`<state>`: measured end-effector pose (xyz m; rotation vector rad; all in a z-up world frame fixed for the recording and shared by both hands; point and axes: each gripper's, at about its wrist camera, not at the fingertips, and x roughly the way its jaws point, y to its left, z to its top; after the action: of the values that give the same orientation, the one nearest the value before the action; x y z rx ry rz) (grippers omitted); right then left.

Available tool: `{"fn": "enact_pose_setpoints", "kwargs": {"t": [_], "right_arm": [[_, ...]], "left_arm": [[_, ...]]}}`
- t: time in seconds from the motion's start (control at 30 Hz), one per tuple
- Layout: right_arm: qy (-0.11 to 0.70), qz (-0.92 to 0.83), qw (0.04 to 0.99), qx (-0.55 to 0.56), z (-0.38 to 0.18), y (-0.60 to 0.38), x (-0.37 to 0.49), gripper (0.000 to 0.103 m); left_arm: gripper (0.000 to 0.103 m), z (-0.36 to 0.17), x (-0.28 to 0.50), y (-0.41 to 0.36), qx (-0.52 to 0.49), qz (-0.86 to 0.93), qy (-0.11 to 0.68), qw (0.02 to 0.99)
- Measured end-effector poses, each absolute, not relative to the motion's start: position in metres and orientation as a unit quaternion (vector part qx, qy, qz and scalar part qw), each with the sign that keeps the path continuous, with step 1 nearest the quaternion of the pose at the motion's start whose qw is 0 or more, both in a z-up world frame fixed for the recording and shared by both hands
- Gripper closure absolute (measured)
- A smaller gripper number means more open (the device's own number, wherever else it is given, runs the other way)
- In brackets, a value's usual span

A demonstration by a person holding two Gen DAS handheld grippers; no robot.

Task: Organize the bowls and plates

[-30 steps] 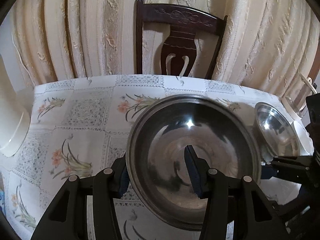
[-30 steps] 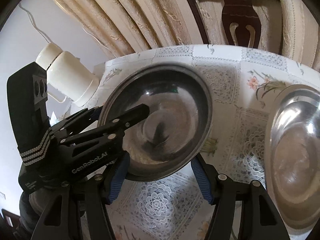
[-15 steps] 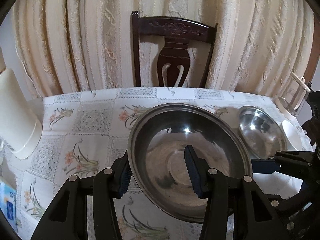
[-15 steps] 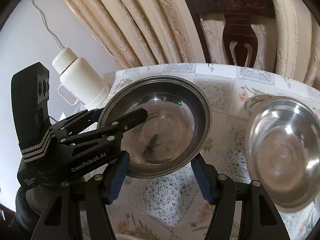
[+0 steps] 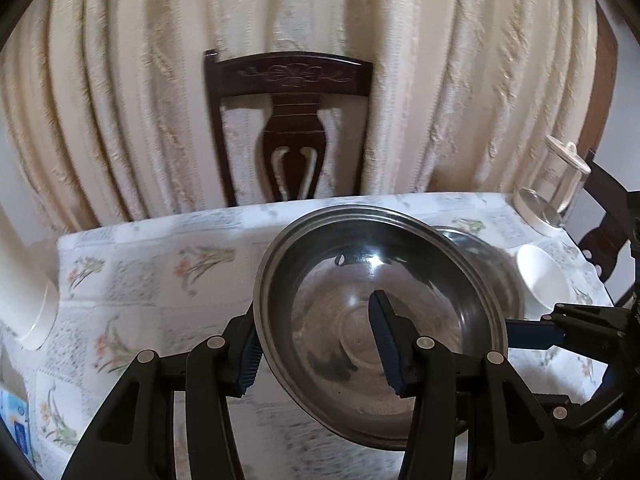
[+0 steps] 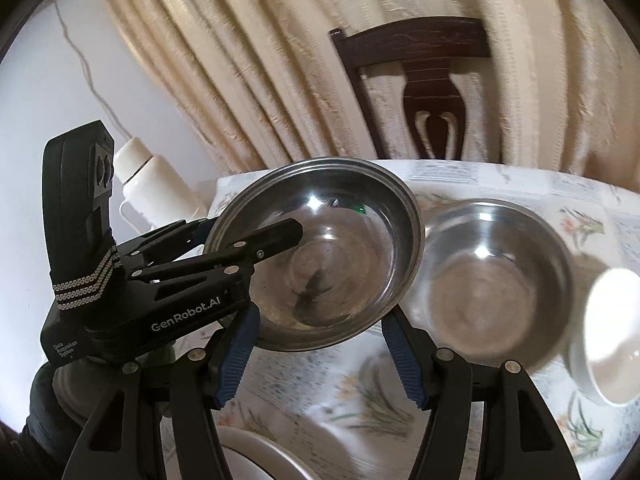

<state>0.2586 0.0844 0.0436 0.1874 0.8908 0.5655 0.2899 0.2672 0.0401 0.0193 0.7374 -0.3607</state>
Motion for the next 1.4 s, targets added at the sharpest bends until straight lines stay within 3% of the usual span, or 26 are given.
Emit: {"fn": "enact_pose_setpoints", "kwargs": {"t": [0.5, 0.67, 0.9, 1.4], "right_arm": [[0.438, 0.214, 0.862, 0.14, 0.02, 0.016, 0.274, 0.036], [0.446, 0.207, 0.858, 0.148, 0.009, 0.009, 0.281, 0.036], [0.432, 0.184, 0.872, 0.14, 0.012, 0.0, 0.28, 0.036], [0.387, 0.159, 0.889, 0.188, 0.03, -0.038, 0.271, 0.036]], "left_arm": [[0.053, 0.02, 0.323, 0.172, 0.042, -0.218, 0.388, 0.895], [0.053, 0.007, 0.332, 0.164, 0.044, -0.214, 0.404, 0.889], [0.043, -0.001, 0.338, 0.164, 0.04, -0.205, 0.418, 0.884], [0.042, -0.007, 0.329, 0.161, 0.059, -0.203, 0.431, 0.878]]}}
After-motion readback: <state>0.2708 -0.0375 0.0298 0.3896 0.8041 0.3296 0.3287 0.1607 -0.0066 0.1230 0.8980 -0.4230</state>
